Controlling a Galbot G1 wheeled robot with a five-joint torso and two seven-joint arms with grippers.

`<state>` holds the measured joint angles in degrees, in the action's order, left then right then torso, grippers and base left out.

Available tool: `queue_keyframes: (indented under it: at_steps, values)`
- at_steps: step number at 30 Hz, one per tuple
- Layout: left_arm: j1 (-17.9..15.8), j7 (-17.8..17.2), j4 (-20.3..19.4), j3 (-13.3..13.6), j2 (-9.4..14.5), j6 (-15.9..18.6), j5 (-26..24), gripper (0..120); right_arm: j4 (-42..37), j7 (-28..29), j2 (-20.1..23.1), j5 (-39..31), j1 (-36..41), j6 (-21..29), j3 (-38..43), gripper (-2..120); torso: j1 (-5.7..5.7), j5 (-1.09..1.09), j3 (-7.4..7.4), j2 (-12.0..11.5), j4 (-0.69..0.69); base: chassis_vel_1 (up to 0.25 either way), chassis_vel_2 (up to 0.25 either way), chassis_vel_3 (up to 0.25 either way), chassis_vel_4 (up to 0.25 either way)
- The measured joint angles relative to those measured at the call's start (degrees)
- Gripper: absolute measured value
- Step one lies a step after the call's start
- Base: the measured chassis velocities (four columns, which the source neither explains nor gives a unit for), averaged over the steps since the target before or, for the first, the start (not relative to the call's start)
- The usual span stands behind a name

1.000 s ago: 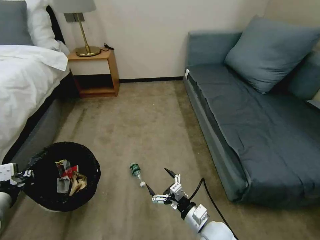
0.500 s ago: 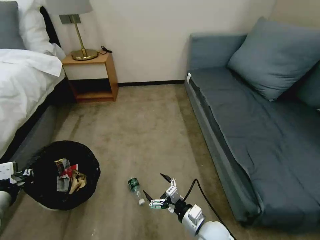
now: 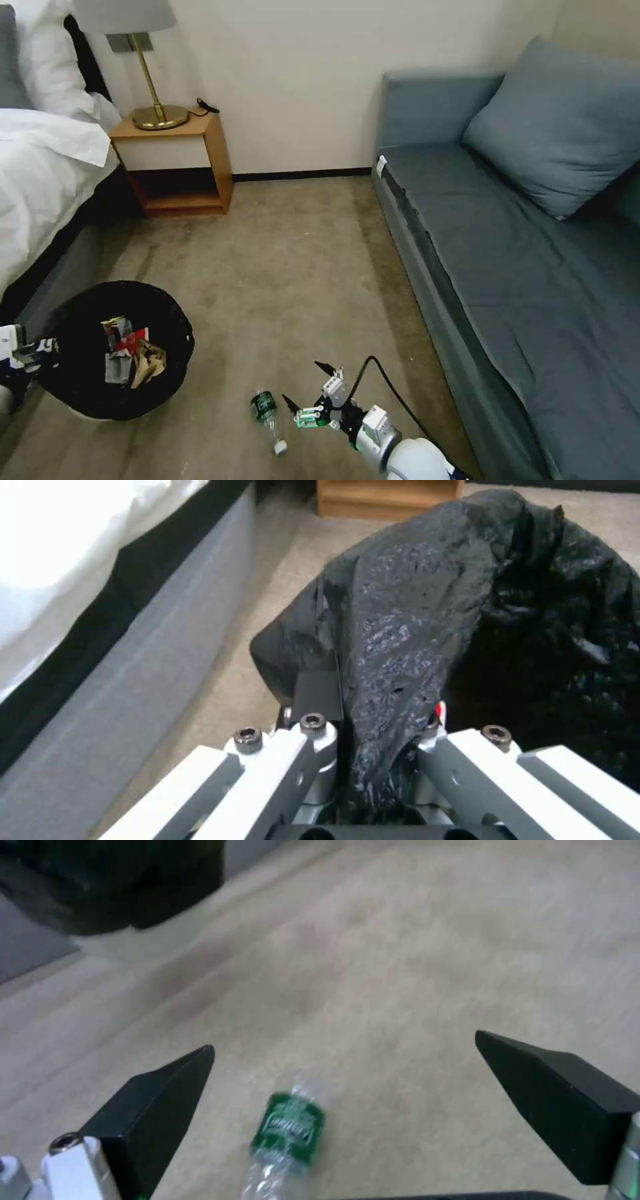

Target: Pick up the trash bin, then pick up the garbage on the floor and place it into the trash bin.

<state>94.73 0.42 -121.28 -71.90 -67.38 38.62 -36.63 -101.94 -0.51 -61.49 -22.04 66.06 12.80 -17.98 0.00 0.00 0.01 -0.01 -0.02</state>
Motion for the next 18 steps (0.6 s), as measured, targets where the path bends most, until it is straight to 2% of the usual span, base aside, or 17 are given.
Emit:
queue_keyframes:
  at_steps: [4, 5, 7, 11, 18]
  values:
    - [0.4, 0.0, -0.2, 0.0, -0.3, 0.0, 0.2, 7, 0.6, 2.6, 0.1, -6.8, -5.0, 5.5, -4.9, 100, 0.0, 0.0, -0.01, 0.0, 0.02, 0.0, 0.0, 0.0, 0.0]
    - [0.8, 0.0, -0.5, -0.1, -0.4, 0.0, 0.3, 7, 1.9, 3.8, -0.5, -10.2, -7.9, 8.3, -8.0, 100, 0.0, 0.0, -0.01, 0.0, 0.02, 0.0, 0.0, 0.0, 0.0]
    - [1.0, 0.0, -0.7, -0.1, -0.5, 0.0, 0.3, 7, 3.1, 4.4, -1.0, -11.6, -9.7, 9.7, -9.9, 100, 0.0, -0.01, -0.01, 0.0, 0.02, 0.0, 0.0, 0.0, 0.0]
    - [1.5, 0.0, -1.4, 0.0, -1.0, 0.0, 0.8, 7, 9.2, 6.7, -4.8, -16.3, -16.5, 14.9, -16.5, 100, 0.0, 0.01, -0.01, 0.0, 0.02, 0.0, 0.0, 0.0, 0.0]
    - [2.3, 0.0, -1.8, 0.1, -2.0, -0.6, 1.4, 7, 17.2, 7.7, -9.2, -20.8, -24.1, 17.7, -21.7, 100, 0.0, -0.01, -0.01, 0.0, 0.02, 0.0, 0.0, 0.0, 0.0]
